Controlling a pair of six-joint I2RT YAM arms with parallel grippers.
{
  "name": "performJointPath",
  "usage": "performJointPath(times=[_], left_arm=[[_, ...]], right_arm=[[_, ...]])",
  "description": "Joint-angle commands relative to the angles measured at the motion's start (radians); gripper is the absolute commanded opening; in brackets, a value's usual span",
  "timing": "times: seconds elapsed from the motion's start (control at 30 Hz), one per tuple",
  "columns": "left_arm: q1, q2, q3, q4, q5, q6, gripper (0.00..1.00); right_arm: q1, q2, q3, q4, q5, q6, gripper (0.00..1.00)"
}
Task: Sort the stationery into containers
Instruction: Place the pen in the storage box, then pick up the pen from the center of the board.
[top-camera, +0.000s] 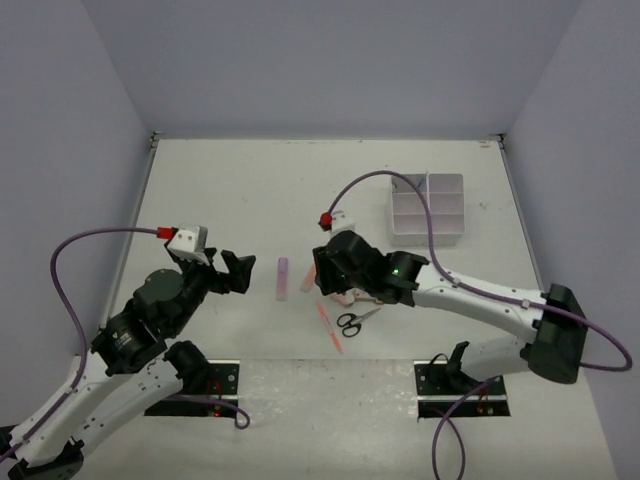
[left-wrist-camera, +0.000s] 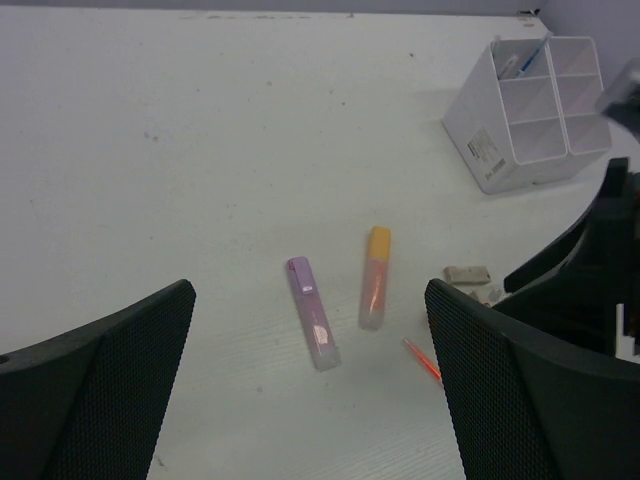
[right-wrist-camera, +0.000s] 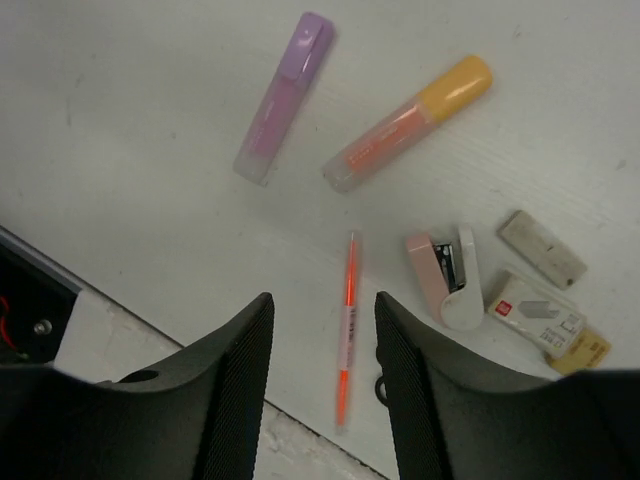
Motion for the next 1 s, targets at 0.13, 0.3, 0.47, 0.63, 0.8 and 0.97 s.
performJointPath(times=[0.13,0.3,0.47,0.63,0.8,0.97], left_arm=[[0.005,0.020,-0.005,0.017,-0.020,-0.001,1.00],[0.005,0.023,-0.006,0.019,-0.012,0.001,1.00],[0.005,0.021,-0.005,0.018,-0.010,0.002,1.00],[0.004,0.018,-0.006,0.020,-0.009,0.002,1.00],[0.005,0.023,-0.006,0.019,-0.004,0.004,1.00],[0.005,0.021,-0.005,0.022,-0.003,0.005,1.00]], right_arm=[[0.095,0.292,0.150,-0.110,0.008,0.089,0.39],[0.096,0.362,0.165,-0.106,-0.007,0.074,0.38],[0.092,0.411,0.172,-0.105,-0.017,0.068,0.37],[0.075,0.457,0.166,-0.103,-0.023,0.068,0.37],[0.063,0.476,0.156,-0.090,-0.031,0.066,0.36],[0.056,0.520,0.152,-0.072,-0.063,0.063,0.31]])
